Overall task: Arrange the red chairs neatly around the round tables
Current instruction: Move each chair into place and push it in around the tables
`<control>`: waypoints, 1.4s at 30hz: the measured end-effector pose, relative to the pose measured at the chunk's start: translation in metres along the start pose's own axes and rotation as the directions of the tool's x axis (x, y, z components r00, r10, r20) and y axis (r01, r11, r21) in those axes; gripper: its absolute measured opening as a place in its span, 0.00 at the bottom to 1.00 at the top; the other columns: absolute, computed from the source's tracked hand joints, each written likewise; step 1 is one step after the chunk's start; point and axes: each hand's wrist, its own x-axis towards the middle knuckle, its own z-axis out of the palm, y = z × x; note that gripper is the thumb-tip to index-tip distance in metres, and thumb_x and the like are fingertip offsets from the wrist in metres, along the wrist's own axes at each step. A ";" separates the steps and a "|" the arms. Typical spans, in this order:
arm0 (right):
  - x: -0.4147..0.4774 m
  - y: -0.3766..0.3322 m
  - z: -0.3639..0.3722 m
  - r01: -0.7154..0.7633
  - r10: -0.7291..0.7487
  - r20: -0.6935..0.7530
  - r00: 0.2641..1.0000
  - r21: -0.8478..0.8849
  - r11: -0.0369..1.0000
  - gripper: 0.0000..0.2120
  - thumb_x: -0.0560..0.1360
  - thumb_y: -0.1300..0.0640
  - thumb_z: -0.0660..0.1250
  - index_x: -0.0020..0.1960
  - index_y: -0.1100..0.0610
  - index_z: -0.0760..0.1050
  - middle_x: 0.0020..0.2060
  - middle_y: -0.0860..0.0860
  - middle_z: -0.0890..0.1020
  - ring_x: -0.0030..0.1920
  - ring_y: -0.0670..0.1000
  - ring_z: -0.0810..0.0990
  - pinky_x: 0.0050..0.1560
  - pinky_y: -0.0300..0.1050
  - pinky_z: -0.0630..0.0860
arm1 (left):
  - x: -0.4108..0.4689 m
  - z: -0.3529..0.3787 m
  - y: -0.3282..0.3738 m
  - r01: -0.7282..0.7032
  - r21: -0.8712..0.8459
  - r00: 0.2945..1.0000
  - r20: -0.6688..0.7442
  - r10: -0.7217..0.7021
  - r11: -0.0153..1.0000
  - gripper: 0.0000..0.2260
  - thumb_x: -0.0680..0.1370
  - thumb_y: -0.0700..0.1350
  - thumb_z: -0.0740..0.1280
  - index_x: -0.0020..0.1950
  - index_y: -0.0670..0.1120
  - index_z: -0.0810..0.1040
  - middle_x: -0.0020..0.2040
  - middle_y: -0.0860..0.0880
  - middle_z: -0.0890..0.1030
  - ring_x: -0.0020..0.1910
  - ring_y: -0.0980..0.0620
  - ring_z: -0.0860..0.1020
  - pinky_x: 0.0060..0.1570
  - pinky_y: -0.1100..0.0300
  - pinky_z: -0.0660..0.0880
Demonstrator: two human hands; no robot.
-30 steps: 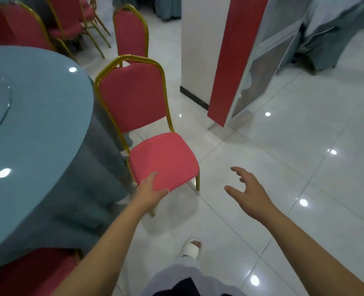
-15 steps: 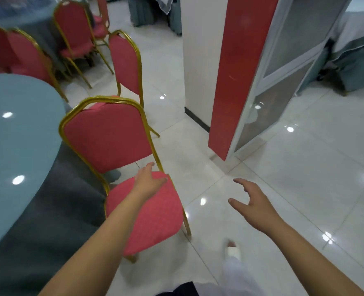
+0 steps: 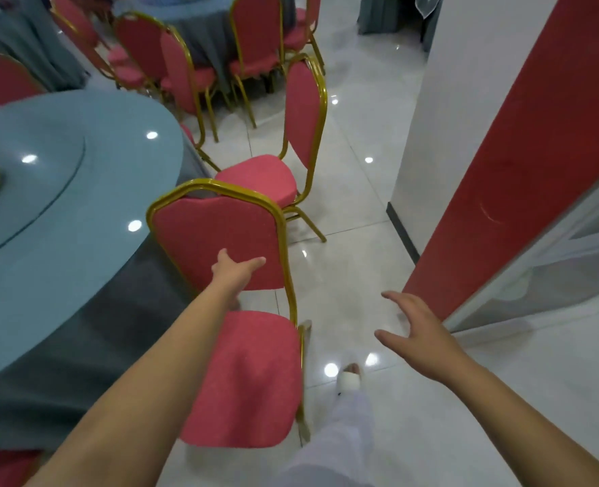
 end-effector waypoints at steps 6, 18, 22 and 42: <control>0.096 0.002 -0.047 -0.034 0.035 0.037 0.999 -0.021 0.999 0.30 0.75 0.49 0.72 0.74 0.42 0.65 0.69 0.42 0.68 0.66 0.43 0.68 0.63 0.41 0.66 | 0.111 0.055 0.093 0.214 -0.341 0.935 -0.200 -0.293 0.916 0.60 0.64 0.60 0.80 0.81 0.52 0.40 0.81 0.44 0.50 0.77 0.37 0.57 0.71 0.36 0.62; 0.188 -0.001 -0.080 -0.046 0.044 0.110 0.993 0.020 0.999 0.29 0.75 0.53 0.73 0.73 0.44 0.67 0.70 0.44 0.68 0.66 0.41 0.66 0.63 0.37 0.64 | 0.202 0.104 0.126 0.298 -0.514 0.775 -0.361 -0.518 0.804 0.55 0.71 0.48 0.74 0.79 0.53 0.32 0.81 0.43 0.46 0.77 0.34 0.58 0.73 0.40 0.57; 0.207 -0.006 -0.081 -0.001 0.005 0.213 0.977 -0.020 1.000 0.30 0.75 0.51 0.72 0.74 0.44 0.65 0.72 0.45 0.66 0.65 0.42 0.65 0.63 0.40 0.65 | 0.163 0.115 0.106 0.292 -0.473 0.828 -0.310 -0.467 0.832 0.56 0.71 0.46 0.75 0.78 0.54 0.30 0.81 0.42 0.46 0.76 0.35 0.61 0.72 0.40 0.62; 0.128 -0.087 0.022 0.825 -0.520 0.700 0.489 -0.178 0.537 0.59 0.65 0.48 0.79 0.75 0.29 0.37 0.81 0.51 0.41 0.80 0.60 0.46 0.73 0.66 0.60 | -0.260 0.126 -0.101 0.309 0.067 0.951 -0.011 -0.309 0.949 0.49 0.72 0.42 0.73 0.76 0.70 0.41 0.59 0.47 0.76 0.49 0.47 0.79 0.42 0.56 0.80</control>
